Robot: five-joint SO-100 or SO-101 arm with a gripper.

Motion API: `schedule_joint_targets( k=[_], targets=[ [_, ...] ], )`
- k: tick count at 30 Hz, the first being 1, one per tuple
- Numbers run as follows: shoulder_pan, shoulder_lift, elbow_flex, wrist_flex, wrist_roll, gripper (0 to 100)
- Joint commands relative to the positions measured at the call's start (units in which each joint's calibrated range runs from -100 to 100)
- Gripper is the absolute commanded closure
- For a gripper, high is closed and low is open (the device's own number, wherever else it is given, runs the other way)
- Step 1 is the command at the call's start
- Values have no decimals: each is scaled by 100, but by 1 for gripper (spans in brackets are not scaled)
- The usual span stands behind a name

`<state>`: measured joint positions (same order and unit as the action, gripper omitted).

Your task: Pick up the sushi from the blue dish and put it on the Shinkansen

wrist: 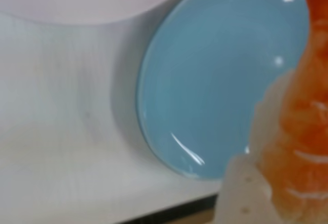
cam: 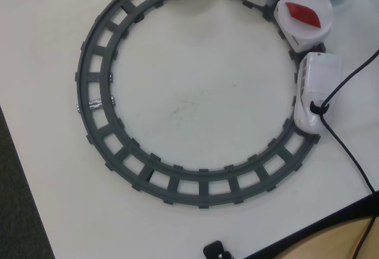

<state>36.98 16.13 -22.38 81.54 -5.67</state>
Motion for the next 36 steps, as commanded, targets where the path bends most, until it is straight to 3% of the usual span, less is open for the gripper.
schedule_joint_targets(
  k=[1, 14, 27, 36],
  targets=[
    [-28, -1091, 308, 40, -25, 98],
    [-292, -1826, 1879, -935, -20, 98],
    [-459, -2335, 1906, -798, -20, 98],
    [-1198, -2410, 1915, -670, 1, 98]
  ],
)
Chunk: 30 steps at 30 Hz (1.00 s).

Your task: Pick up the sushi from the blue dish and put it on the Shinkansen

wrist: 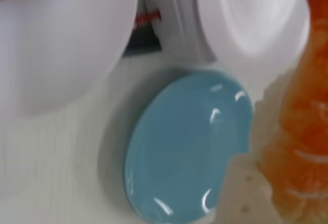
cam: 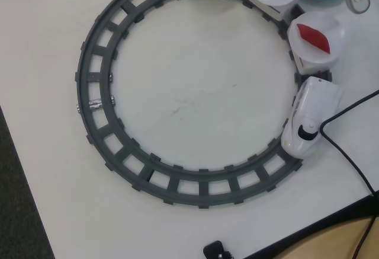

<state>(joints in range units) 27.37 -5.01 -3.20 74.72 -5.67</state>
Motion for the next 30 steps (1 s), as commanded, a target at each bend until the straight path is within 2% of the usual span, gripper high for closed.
schedule_joint_targets(
  k=[1, 12, 30],
  targets=[
    [-299, -296, 5, 12, 22, 98],
    [-774, -313, 1271, -1169, 38, 98],
    [-704, 263, 1388, -1519, 158, 98]
  ],
)
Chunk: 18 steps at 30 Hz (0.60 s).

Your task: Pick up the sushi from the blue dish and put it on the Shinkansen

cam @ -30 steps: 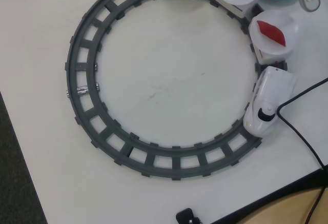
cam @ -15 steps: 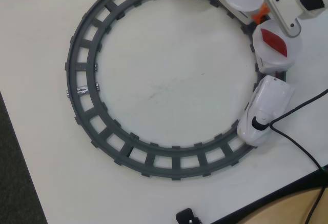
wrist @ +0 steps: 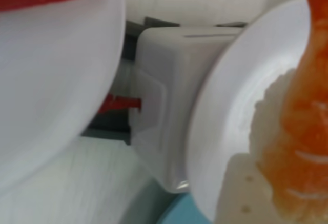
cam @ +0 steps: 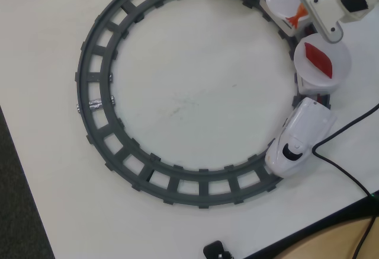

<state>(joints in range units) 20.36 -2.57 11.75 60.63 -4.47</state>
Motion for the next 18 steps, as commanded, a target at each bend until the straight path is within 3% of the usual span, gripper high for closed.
schedule_joint_targets(
  k=[1, 18],
  targets=[
    [-3, 52, -98, -162, 43, 98],
    [6, 61, 243, -111, 43, 98]
  ],
)
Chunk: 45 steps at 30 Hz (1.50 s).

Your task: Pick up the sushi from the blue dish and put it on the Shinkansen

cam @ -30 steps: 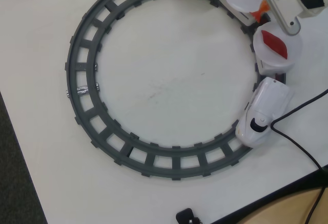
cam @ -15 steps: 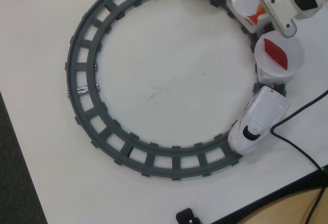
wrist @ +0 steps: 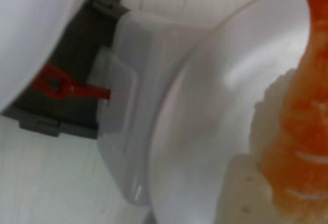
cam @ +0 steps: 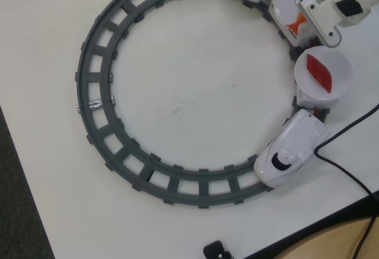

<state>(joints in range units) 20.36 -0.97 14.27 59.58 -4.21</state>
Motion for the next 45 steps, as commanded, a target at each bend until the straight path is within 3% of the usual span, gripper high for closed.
schedule_joint_targets(
  k=[1, 11, 27, 38, 45],
  targets=[
    [15, -108, 36, 28, 17, 98],
    [217, -141, 197, 131, 7, 96],
    [147, -250, 63, 593, 159, 76],
    [613, -2588, 404, 781, 112, 75],
    [904, -4049, 1715, 987, 143, 74]
  ],
)
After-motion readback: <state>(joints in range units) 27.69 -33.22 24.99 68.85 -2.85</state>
